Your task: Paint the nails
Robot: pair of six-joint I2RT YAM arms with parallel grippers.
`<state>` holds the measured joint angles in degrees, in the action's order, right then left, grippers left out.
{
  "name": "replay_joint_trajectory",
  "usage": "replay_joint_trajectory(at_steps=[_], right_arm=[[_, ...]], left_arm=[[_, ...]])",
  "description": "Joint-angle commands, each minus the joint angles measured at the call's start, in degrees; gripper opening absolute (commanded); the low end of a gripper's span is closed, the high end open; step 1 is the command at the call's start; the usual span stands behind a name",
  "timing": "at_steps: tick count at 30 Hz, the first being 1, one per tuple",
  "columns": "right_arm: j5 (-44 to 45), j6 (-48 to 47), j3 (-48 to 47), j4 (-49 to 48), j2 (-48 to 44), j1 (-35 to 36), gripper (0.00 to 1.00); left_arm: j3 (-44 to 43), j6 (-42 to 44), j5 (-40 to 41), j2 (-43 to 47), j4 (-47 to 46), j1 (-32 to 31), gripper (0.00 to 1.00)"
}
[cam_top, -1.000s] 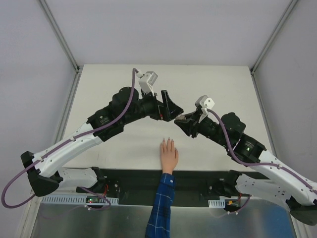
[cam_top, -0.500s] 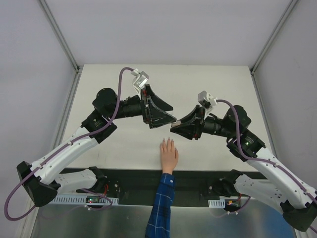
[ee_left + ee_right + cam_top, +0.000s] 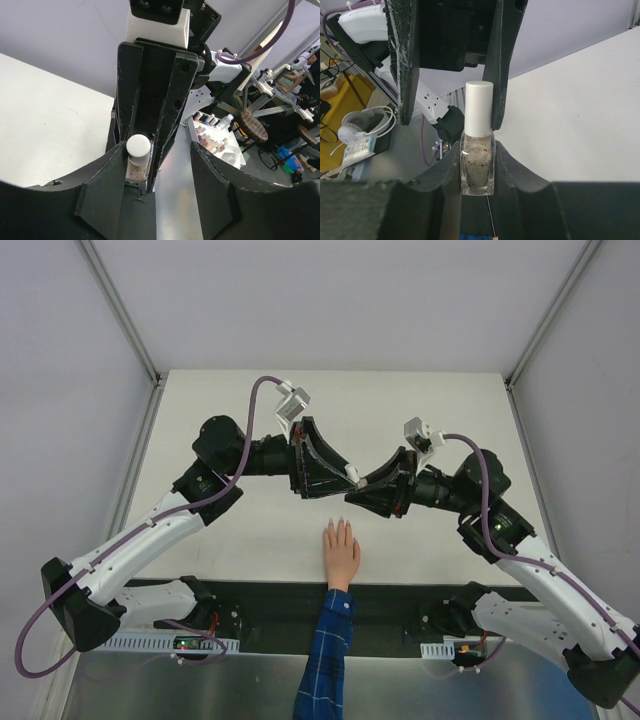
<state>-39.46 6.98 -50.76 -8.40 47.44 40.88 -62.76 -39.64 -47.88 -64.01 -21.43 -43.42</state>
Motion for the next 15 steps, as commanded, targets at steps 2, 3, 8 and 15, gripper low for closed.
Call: replay_joint_trajectory(at_steps=[2,3,8,15], right_arm=[[-0.62,0.23,-0.04,-4.17,0.28,-0.37,0.00],[-0.18,-0.39,-0.04,-3.38,0.28,-0.37,0.00],[7.79,-5.91,-0.74,1.62,0.11,0.95,0.00],[79.06,-24.81,-2.33,4.74,1.86,28.43,0.00]], left_arm=[[-3.33,0.79,-0.65,-0.76,-0.20,0.26,0.29],[-3.94,1.05,0.23,-1.03,1.72,0.26,0.17],[-7.63,2.72,12.05,-2.00,13.57,-0.26,0.00],[-19.66,7.92,70.68,-5.68,36.88,-19.68,0.00]])
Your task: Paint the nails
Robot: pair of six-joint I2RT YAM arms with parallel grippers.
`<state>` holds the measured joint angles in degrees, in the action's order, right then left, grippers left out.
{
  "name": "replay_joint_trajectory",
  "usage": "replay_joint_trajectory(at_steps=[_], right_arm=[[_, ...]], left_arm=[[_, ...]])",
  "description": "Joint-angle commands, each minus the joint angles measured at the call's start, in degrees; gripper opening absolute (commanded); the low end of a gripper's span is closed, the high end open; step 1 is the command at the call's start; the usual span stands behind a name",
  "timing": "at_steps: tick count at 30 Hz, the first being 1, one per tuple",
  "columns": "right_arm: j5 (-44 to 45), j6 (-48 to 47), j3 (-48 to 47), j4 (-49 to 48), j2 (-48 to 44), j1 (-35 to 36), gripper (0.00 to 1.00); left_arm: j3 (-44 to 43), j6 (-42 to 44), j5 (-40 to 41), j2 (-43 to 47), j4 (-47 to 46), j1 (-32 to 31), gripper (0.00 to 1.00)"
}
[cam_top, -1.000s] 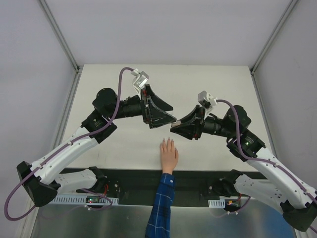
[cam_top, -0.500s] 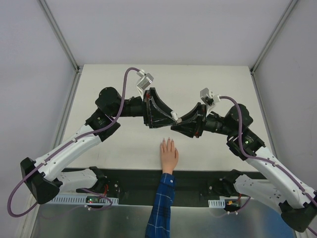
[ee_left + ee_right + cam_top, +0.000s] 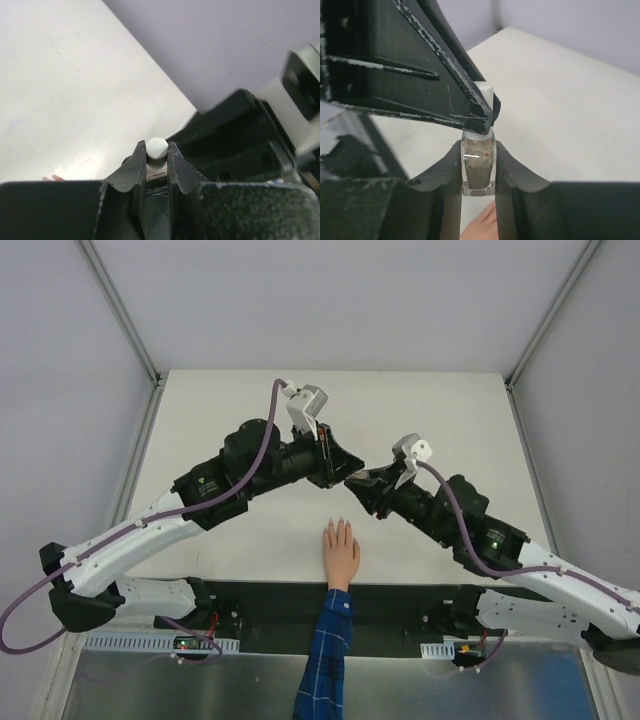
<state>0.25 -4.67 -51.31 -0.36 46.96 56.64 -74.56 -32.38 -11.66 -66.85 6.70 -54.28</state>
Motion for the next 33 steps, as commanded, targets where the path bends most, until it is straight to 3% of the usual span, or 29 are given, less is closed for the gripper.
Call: replay_joint_trajectory(at_steps=[1,9,13,14,16,21,26,30,33], right_arm=[[40.00,-14.13,-1.25,-5.24,2.87,13.14,0.00],[21.39,-11.33,-0.81,-7.38,2.88,9.37,0.00],[8.07,-8.09,-1.51,-6.58,2.70,6.03,0.00],[4.88,-7.03,-1.69,-6.32,3.22,3.33,0.00],[-4.41,-3.18,-1.95,-6.32,3.49,0.41,0.00],[-20.00,3.25,-1.51,-10.26,4.72,-8.56,0.01],[-36.27,10.63,-3.00,-15.71,8.05,-12.69,0.01],[-45.84,15.12,-3.80,-20.63,10.60,-13.05,0.00],[-47.79,16.97,-3.54,-22.49,10.17,-13.05,0.00]], left_arm=[[-8.66,-0.22,35.73,-4.59,9.64,-8.82,0.00],[-12.45,2.31,28.81,-6.98,10.09,-8.82,0.03],[-11.84,11.17,17.23,-4.70,7.72,-8.82,0.51],[-11.31,12.33,16.07,-3.82,7.11,-8.74,0.82],[-8.59,14.79,14.13,-0.14,5.79,-8.21,0.94],[-3.32,16.65,2.72,8.03,4.38,-1.72,0.99],[-0.06,9.63,-14.77,11.47,3.76,12.85,0.99],[1.87,7.69,-24.09,11.92,-1.04,12.88,0.95],[3.89,3.48,-29.02,12.18,-5.46,13.76,0.89]])
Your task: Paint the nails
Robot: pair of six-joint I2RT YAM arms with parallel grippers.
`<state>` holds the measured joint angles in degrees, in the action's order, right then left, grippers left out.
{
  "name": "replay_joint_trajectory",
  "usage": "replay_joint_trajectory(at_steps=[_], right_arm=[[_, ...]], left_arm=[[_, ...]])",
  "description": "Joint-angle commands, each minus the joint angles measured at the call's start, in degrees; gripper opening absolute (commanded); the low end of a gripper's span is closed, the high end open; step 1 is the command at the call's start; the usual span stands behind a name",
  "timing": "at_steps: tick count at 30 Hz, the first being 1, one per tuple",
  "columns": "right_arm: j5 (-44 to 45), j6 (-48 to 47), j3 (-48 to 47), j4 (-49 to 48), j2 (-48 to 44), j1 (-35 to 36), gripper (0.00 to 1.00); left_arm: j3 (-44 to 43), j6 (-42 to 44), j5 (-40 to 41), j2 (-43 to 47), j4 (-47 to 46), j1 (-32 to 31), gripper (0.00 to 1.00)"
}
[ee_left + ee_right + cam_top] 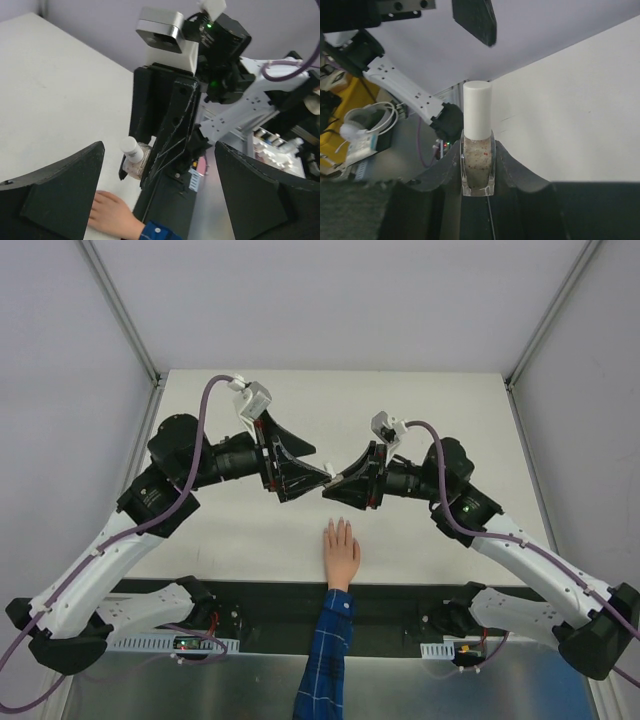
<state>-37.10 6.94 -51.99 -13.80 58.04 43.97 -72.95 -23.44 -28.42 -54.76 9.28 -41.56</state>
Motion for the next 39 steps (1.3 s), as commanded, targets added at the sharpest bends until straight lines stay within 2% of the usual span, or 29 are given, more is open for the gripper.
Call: replay_joint_trajectory(at_steps=[1,2,7,13,21,24,25,26,28,30,31,32,33,34,35,37,38,39], right_arm=[[-10.97,5.45,-2.77,-9.05,-1.35,-0.46,0.00],[-11.58,5.63,-2.77,-9.05,-2.22,-0.98,0.00],[-16.94,8.35,-3.64,-8.87,-3.20,-3.27,0.00],[-19.24,9.06,-4.26,-8.87,-2.76,-4.68,0.00],[-17.92,8.18,-3.91,-9.22,-2.32,-4.85,0.01],[-17.39,8.09,-3.82,-9.22,-2.32,-5.29,0.00],[-17.13,8.00,-3.82,-9.14,-2.23,-5.38,0.00],[-16.08,7.39,-3.91,-9.05,-2.23,-5.47,0.00],[-13.28,5.20,-4.52,-4.94,-2.49,-5.30,0.00],[-5.91,-0.13,-5.58,2.32,-3.37,-5.12,0.00],[-2.22,-2.61,-6.28,5.77,-3.63,-3.73,0.00],[8.60,-5.16,-7.42,9.46,-3.90,-2.23,0.00],[16.11,-11.79,-9.52,16.80,-4.42,-0.13,0.00],[25.15,-14.73,-10.41,19.31,-4.60,6.42,0.00],[45.94,-17.72,-10.94,20.91,-4.60,10.31,0.00],[64.70,-22.82,-11.82,21.01,-3.38,20.48,0.00],[78.19,-25.11,-11.56,19.62,-2.76,23.16,0.00],[81.71,-27.48,-11.12,15.60,-1.54,26.84,0.00]], left_arm=[[2.72,-7.30,-14.18,0.18,-11.09,1.39,0.86],[3.77,-8.19,-14.90,0.18,-12.34,1.57,0.82],[7.90,-14.07,-17.19,-0.17,-21.92,1.75,0.79],[10.81,-22.51,-18.42,-2.71,-33.88,1.83,0.67],[8.61,-22.35,-20.53,-5.79,-32.31,1.83,0.48],[7.74,-21.39,-20.53,-6.23,-30.30,1.83,0.32],[6.78,-20.77,-19.92,-6.41,-28.72,1.75,0.09],[5.98,-19.90,-18.70,-6.41,-26.44,1.75,0.00],[4.14,-16.47,-14.67,-6.59,-20.04,1.57,0.00],[3.87,-14.97,-11.15,-6.59,-17.38,1.40,0.00],[3.95,-14.88,-5.64,-6.32,-15.10,1.13,0.00],[3.95,-14.44,-2.63,-6.32,-13.77,0.70,0.00],[3.69,-13.05,1.31,-6.32,-12.19,-1.14,0.00],[2.82,-11.99,5.44,-6.41,-8.18,-2.37,0.00],[2.29,-10.15,16.36,-6.76,-6.31,-4.21,0.00],[-0.16,-9.34,27.32,-8.24,-2.44,-9.66,0.00],[-1.22,-9.60,36.07,-9.13,1.32,-10.72,0.00],[-2.45,-11.78,38.25,-10.09,3.10,-11.34,0.00]])
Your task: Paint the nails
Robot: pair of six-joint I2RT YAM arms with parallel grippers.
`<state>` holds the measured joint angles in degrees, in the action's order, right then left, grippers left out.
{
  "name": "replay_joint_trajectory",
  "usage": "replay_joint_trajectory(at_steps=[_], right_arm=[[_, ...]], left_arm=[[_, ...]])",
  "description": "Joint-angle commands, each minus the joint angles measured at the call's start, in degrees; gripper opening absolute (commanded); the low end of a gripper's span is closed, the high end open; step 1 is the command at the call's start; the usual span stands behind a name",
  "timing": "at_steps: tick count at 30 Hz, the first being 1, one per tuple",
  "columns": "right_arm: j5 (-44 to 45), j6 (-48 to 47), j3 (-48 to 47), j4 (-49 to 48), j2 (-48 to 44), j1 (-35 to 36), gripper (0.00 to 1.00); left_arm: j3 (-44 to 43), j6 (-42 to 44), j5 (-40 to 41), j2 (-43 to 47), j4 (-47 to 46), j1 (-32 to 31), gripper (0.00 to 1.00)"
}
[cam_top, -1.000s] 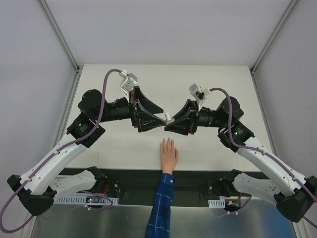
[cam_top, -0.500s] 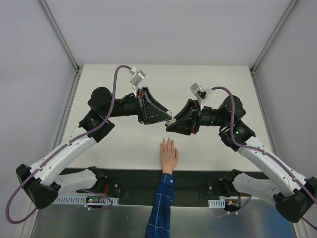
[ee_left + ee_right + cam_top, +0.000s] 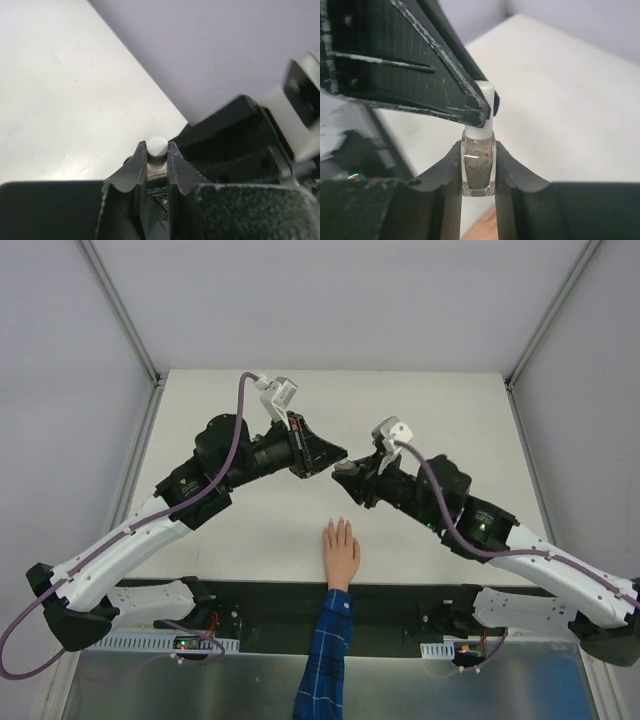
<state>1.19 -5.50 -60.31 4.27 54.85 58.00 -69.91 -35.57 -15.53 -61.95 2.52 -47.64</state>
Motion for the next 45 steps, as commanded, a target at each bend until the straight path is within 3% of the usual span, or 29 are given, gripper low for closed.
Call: replay_joint_trajectory(at_steps=[1,9,10,12,13,17,20,23,27,30,33,37,42,45], right_arm=[[45.37,-17.85,-2.53,-3.73,2.19,13.89,0.00],[31.70,-17.53,-0.16,-5.86,-0.53,13.90,0.00],[30.29,-17.27,0.11,-5.86,-0.88,13.90,0.00],[24.93,-16.22,0.64,-5.24,-1.85,12.76,0.00],[22.91,-15.78,0.64,-4.80,-2.11,12.41,0.00],[19.12,-13.76,0.11,-1.30,-3.43,11.61,0.00],[15.26,-12.70,-0.85,1.60,-5.10,11.00,0.00],[9.46,-12.17,-2.17,5.02,-5.98,9.86,0.00],[-4.49,-8.84,-4.02,8.73,-6.69,3.28,0.00],[-16.19,-3.92,-3.94,8.21,-7.65,-3.40,0.01],[-28.32,2.14,-2.88,4.44,-8.09,-9.73,0.00],[-41.41,7.86,-1.74,-1.97,-7.04,-13.35,0.00],[-44.26,10.24,-0.60,-4.01,-5.55,-14.31,0.00],[-44.70,10.16,0.46,-6.38,-5.19,-15.02,0.00]], left_arm=[[-7.85,-0.80,26.50,-4.65,11.17,-5.62,0.00],[-11.56,-3.80,23.53,-7.39,12.77,-6.33,0.00],[-11.57,-3.80,23.09,-7.22,12.77,-6.41,0.04],[-11.65,-3.45,21.95,-6.78,12.77,-6.41,0.21],[-11.65,-3.10,20.03,-6.17,12.68,-6.33,0.40],[-10.25,-0.47,16.94,-3.53,11.63,-6.41,0.70],[-6.48,0.76,16.24,0.86,7.42,-6.33,0.87],[-2.87,2.78,13.96,4.73,2.94,-6.24,0.94],[1.25,4.11,5.44,8.15,-2.60,-4.66,0.94],[6.18,1.57,-3.26,9.57,-12.61,-1.94,0.93],[9.43,-3.18,-12.99,8.70,-20.95,1.57,0.94],[9.88,-6.26,-19.18,6.15,-26.07,2.55,0.94],[9.97,-8.19,-24.01,3.77,-32.13,2.55,0.91],[9.79,-8.46,-25.60,3.24,-33.11,2.46,0.81]])
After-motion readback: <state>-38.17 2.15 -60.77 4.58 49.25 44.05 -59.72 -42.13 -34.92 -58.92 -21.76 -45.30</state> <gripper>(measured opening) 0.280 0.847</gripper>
